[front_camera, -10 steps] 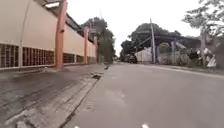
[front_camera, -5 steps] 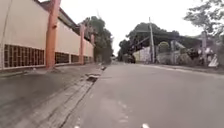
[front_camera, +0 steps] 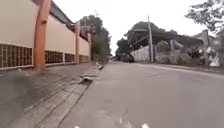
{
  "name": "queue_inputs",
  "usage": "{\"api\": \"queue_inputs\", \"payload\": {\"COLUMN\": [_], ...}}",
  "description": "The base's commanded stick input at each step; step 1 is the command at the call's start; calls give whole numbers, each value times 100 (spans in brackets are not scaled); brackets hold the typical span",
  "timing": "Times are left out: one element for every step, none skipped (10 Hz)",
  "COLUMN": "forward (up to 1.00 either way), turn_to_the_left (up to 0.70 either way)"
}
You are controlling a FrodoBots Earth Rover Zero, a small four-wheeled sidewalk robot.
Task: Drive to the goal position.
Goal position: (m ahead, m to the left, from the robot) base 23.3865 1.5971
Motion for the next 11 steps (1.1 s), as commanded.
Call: {"api": "queue_inputs", "payload": {"forward": [100, 100, 100, 100, 100, 100, 100, 100, 100, 100, 100], "turn_to_the_left": [-6, -4, -3, -3, -3, -3, -2, -2, -2, -2, -2]}}
